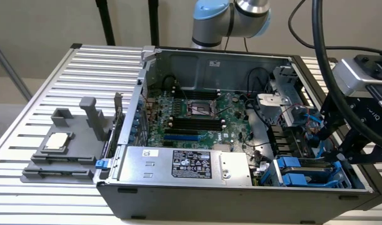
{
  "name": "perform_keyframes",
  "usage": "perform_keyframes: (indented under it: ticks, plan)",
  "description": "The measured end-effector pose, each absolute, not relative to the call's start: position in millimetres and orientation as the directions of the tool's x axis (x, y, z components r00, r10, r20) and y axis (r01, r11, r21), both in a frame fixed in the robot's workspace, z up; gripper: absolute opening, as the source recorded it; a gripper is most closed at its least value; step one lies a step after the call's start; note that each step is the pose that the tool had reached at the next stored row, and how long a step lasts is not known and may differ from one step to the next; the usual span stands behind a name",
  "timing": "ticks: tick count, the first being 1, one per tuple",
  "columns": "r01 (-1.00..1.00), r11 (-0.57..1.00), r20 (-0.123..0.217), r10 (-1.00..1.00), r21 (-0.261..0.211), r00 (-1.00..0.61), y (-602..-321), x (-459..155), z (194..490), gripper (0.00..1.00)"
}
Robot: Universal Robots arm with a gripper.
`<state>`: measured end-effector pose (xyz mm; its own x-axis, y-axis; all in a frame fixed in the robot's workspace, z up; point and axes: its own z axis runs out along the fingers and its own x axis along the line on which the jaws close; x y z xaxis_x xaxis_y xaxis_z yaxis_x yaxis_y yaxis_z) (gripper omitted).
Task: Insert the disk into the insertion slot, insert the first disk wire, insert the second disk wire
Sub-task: 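Insert the first disk wire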
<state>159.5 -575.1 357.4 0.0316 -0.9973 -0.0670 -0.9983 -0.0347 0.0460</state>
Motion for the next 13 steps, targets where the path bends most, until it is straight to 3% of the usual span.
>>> perform_keyframes:
  ticks: [13]
  plan:
    - [-0.998,-0.038,-0.067,-0.997,0.049,0.035,-569.7,149.2,355.6,0.49]
